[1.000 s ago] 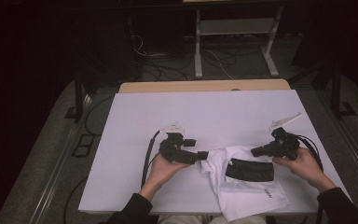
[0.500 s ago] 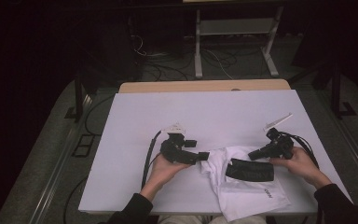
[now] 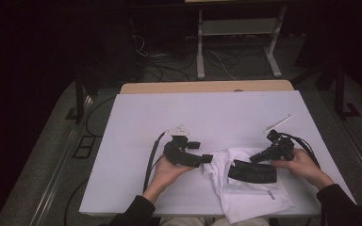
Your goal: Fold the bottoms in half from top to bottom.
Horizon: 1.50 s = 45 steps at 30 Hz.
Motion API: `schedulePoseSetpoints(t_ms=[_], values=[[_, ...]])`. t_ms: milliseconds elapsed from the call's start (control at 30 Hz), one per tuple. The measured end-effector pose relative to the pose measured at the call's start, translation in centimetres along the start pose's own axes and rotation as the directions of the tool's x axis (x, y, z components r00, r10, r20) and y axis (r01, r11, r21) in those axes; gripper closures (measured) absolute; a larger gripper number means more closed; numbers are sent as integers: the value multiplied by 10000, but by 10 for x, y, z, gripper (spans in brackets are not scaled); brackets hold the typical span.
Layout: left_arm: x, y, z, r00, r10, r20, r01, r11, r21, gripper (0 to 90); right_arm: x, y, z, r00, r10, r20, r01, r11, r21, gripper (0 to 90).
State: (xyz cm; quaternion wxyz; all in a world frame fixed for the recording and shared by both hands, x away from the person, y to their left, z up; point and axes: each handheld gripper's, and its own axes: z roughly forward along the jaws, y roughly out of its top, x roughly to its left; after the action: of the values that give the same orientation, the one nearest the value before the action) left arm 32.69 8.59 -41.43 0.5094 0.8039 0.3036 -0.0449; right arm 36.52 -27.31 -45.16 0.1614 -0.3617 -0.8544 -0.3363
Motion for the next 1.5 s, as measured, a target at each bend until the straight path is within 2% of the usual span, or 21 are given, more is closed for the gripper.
schedulePoseSetpoints(t_ms=[133,300,633,967,1067,1233,1500], values=[[-1,0,2,10000,81,31,-81,9999,98,175,2,0,1,9995,9,-319,-4,9999,168,880],[-2,0,1,10000,64,9,-64,10000,9,175,7,-1,-3,9960,-80,-890,86,9999,58,881],[-1,0,-3,10000,51,-7,-51,9999,-97,178,33,-10,-11,9897,-837,-1164,833,9965,-78,881],[-1,-1,-2,10000,31,52,-31,10000,-56,178,52,-24,-12,9833,-1193,-1371,1190,9928,-108,880],[-1,-1,-2,10000,-5,74,6,10000,-55,177,58,-28,-9,9799,-1331,-1487,1345,9909,-4,880],[-1,-1,-1,10000,-15,80,15,10000,-41,177,74,-31,-2,9690,-1757,-1740,1828,9828,254,879],[-1,-3,1,9998,-93,161,92,9999,64,175,88,-35,7,9558,-2090,-2068,2266,9718,654,879]])
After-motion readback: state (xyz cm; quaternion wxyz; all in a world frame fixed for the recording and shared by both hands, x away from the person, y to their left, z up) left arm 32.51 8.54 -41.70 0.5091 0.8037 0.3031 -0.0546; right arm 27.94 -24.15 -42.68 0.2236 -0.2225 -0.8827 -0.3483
